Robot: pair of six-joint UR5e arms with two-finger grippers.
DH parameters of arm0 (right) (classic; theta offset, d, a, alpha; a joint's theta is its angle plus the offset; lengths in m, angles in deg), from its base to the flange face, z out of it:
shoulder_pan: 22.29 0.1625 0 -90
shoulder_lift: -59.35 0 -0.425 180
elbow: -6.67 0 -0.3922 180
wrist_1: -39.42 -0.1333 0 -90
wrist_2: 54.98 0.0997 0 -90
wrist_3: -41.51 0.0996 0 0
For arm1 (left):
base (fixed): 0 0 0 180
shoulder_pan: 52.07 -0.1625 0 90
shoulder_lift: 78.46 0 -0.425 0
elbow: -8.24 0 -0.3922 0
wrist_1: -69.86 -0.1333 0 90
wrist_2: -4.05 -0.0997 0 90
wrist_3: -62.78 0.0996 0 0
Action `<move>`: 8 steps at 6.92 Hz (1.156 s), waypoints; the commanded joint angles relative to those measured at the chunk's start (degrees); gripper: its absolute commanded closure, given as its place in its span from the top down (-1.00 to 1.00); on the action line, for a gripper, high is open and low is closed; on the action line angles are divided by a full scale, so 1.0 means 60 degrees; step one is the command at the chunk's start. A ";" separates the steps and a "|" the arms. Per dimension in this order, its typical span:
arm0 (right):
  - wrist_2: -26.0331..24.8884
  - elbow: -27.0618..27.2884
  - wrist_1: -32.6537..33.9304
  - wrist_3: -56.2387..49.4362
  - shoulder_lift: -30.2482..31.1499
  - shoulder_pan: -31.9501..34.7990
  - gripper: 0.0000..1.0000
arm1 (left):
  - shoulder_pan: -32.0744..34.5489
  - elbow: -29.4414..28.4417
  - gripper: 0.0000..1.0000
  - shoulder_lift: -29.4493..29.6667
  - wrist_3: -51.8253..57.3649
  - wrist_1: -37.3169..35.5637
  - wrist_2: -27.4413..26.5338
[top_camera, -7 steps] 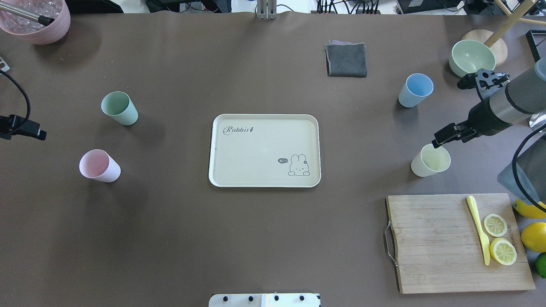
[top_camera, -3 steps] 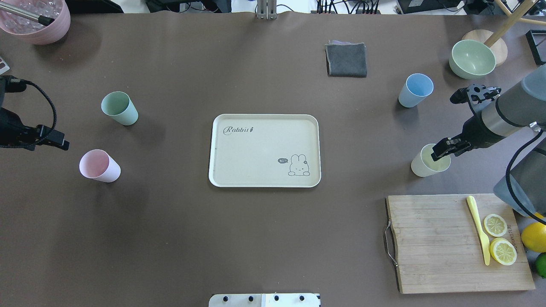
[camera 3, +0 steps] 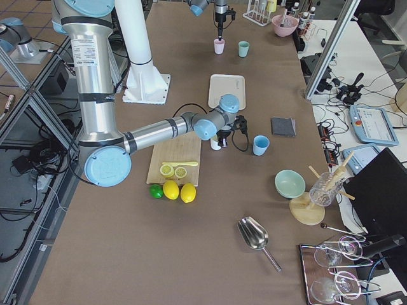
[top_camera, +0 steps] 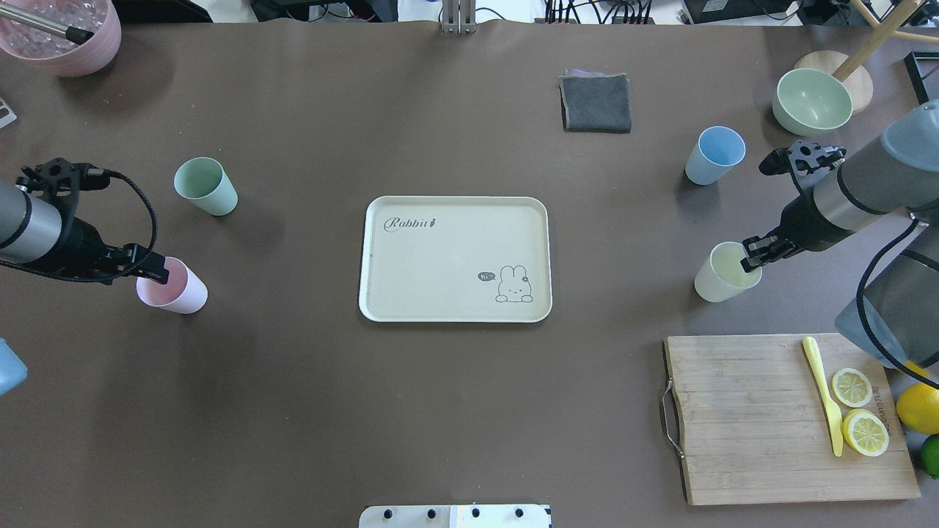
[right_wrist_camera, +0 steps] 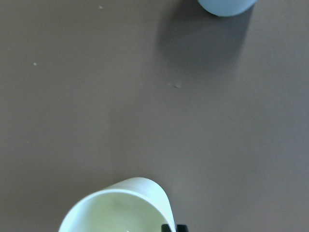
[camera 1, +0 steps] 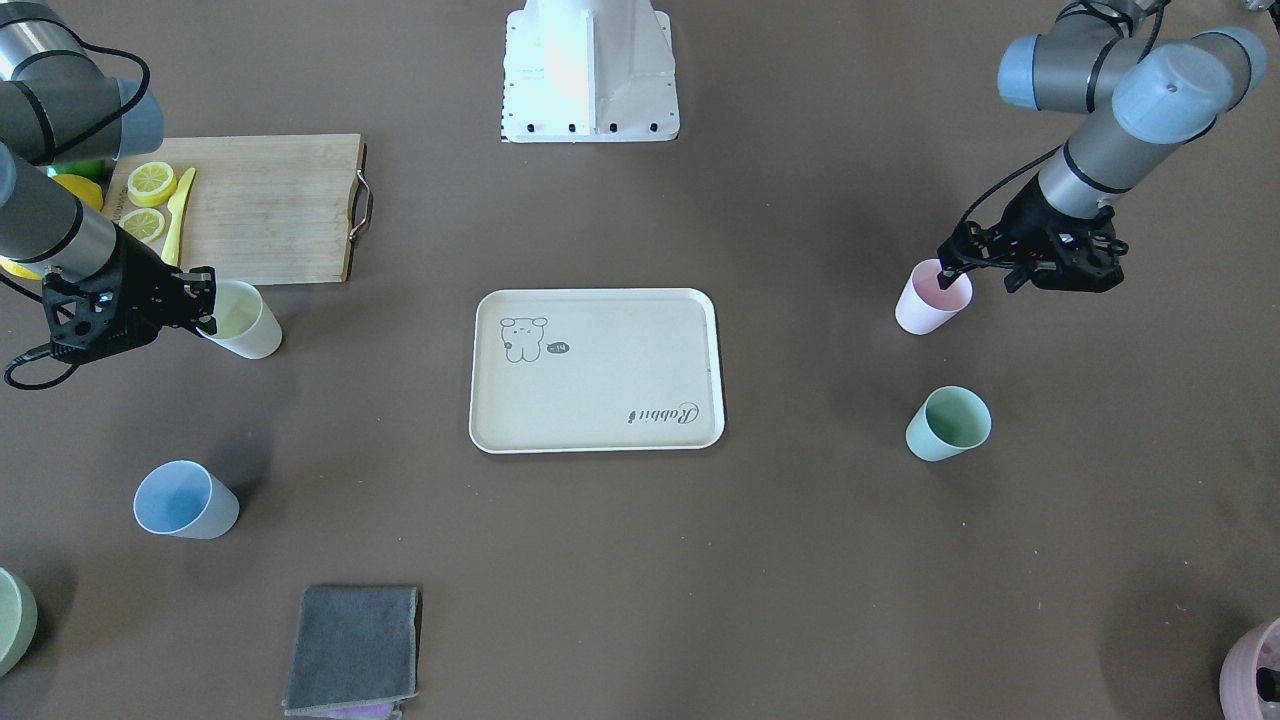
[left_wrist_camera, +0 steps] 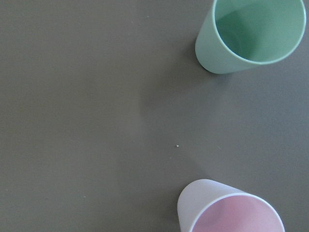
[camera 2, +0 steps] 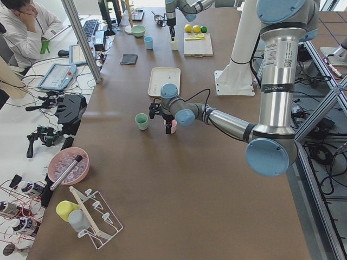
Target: Place all cups on tray
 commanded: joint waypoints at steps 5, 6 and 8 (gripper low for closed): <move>-0.1378 -0.0548 0.0537 0.4382 -0.3850 -0.2375 -1.00 | -0.0252 0.0007 -1.00 0.1474 -0.0544 -0.1081 0.0329; -0.1701 -0.0579 0.0537 0.4545 -0.3912 -0.2640 -1.00 | -0.0266 -0.0138 -1.00 0.2454 -0.1142 -0.1727 0.0317; -0.2449 -0.0623 0.0537 0.4562 -0.3927 -0.2935 -0.72 | -0.0921 -0.0750 -1.00 0.4126 -0.2548 -0.2347 0.0215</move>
